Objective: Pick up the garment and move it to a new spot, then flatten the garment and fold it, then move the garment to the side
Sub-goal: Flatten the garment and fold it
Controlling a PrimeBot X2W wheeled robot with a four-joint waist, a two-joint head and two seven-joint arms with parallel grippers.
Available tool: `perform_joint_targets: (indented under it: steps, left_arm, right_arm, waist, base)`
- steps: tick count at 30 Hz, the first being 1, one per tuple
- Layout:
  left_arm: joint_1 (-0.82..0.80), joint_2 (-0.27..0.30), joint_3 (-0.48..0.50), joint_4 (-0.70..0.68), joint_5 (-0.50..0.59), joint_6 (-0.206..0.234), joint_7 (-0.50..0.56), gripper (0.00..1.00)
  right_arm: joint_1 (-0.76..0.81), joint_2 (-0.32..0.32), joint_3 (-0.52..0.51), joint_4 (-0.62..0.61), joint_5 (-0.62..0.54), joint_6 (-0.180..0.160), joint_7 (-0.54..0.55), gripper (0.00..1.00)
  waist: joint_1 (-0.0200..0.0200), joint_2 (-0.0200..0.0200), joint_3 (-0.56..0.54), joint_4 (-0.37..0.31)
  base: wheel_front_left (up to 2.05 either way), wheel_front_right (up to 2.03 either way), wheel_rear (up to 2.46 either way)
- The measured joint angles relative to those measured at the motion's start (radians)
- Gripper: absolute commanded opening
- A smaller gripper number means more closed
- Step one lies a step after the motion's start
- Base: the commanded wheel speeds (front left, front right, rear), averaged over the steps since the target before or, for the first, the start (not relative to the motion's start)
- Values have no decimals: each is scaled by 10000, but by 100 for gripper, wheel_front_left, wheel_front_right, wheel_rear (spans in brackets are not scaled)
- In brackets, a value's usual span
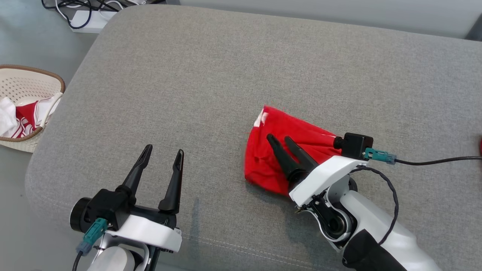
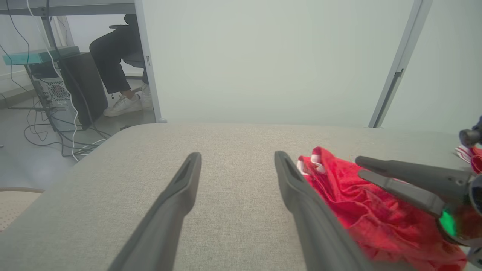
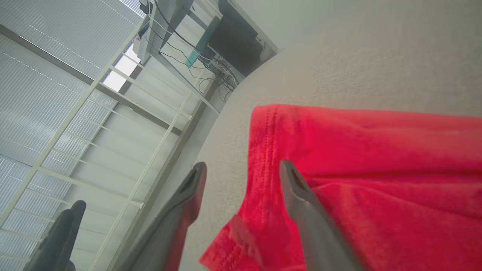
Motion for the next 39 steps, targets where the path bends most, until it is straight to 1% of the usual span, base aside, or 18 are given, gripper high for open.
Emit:
perform_joint_targets:
  steps: [3,6,8,10,11,12,13,16,17,18,19,20,22,23,24,26,33,39]
  left_arm:
    - [0,-10,105,6,58,-6,0,100]
    - [0,-21,148,21,58,-71,0,100]
    - [1,-21,207,21,58,-81,0,100]
    - [1,-19,268,21,59,-81,0,100]
    - [1,-19,268,21,59,-81,0,100]
    - [12,0,380,15,59,-79,0,100]
    - [12,6,445,12,61,-77,0,100]
    - [20,38,600,6,61,-63,0,100]
    - [20,38,600,6,61,-63,0,100]
    - [28,67,694,6,61,-63,0,100]
    - [28,67,694,6,61,-63,0,100]
    - [65,92,807,-4,63,-61,0,100]
    - [93,105,874,-2,79,-61,0,100]
    - [93,105,874,-2,79,-61,0,100]
    - [112,119,926,0,100,-61,0,100]
    - [116,130,982,0,150,-31,0,100]
    - [407,228,1197,-4,148,13,0,100]
    - [478,301,1227,-2,148,15,0,100]
  right_arm:
    - [-275,-6,483,-111,433,0,-293,100]
    - [-317,-8,612,-560,424,0,-497,100]
    - [-383,-23,405,-888,-138,0,-585,100]
    - [-378,-205,-215,-1436,-965,2,-591,100]
    - [-378,-205,-215,-1436,-965,2,-591,100]
    - [-277,-621,-1446,-2115,-2176,2,-627,100]
    - [-103,-861,-2104,-2464,-2721,2,-681,100]
    - [1035,-1383,-3684,-3250,-4368,2,-692,100]
    - [1035,-1383,-3684,-3250,-4368,2,-692,100]
    - [1962,-1406,-4560,-3603,-5239,2,-696,100]
    - [1962,-1406,-4560,-3603,-5239,2,-696,100]
    - [2719,-1310,-5145,-3839,-5990,2,-694,100]
    - [3291,-1202,-5651,-3992,-6621,2,-694,100]
    - [3291,-1202,-5651,-3992,-6621,2,-694,100]
    - [3771,-1051,-6128,-4103,-7074,2,-694,100]
    - [4204,-834,-6433,-4251,-7497,2,-694,100]
    - [5143,-305,-6951,-4539,-8092,2,-694,100]
    - [5346,-146,-7085,-4569,-8228,2,-690,100]
  waist:
    - [0,0,21,-89]
    - [-1,0,14,-193]
    - [0,0,5,-269]
    - [0,0,-4,-351]
    - [0,0,-4,-351]
    - [0,0,-15,-465]
    - [0,0,-22,-522]
    - [0,0,-63,-691]
    - [0,0,-63,-691]
    - [0,0,-101,-793]
    - [0,0,-101,-793]
    - [0,0,-135,-897]
    - [0,0,-178,-988]
    - [0,0,-178,-988]
    - [0,0,-219,-1075]
    - [0,0,-250,-1177]
    - [0,0,-357,-1475]
    - [0,0,-367,-1621]
  base:
    - [0,0,0]
    - [0,0,0]
    - [0,0,0]
    - [0,0,0]
    - [0,0,0]
    - [0,0,0]
    - [0,0,0]
    - [0,0,0]
    - [0,0,0]
    - [0,0,0]
    - [0,0,0]
    - [0,0,0]
    - [0,0,0]
    - [0,0,0]
    - [0,0,0]
    - [0,0,0]
    - [0,0,0]
    - [0,0,0]
